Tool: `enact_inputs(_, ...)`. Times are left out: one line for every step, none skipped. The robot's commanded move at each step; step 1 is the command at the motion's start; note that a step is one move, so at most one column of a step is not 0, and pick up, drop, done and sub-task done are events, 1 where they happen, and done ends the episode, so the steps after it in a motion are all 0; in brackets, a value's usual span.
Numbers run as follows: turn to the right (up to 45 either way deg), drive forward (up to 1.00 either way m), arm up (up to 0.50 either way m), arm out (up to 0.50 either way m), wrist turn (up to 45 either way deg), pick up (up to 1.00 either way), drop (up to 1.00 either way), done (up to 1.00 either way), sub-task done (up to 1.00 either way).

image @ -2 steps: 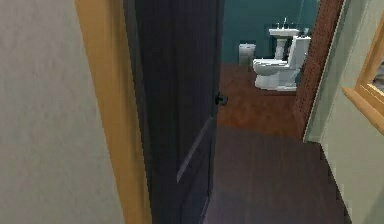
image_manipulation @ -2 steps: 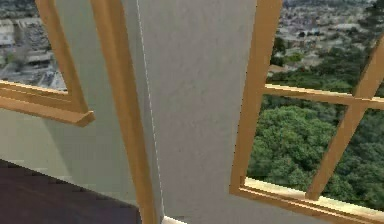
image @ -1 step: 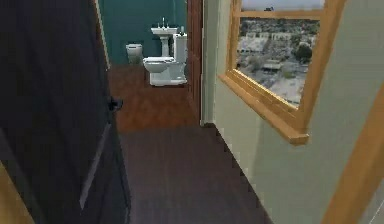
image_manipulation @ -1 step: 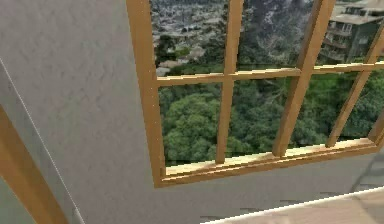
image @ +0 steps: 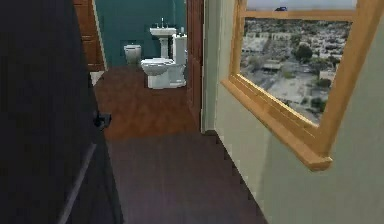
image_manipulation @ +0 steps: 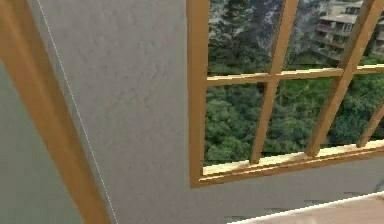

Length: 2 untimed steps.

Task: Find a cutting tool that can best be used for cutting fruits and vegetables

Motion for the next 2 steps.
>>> enact_inputs(0.0, 0.75, 0.00, 0.00, 0.0, 0.00, 0.00, 0.00, 0.00)
enact_inputs(-6.0, 0.00, 0.00, 0.00, 0.0, 0.00, 0.00, 0.00, 0.00)
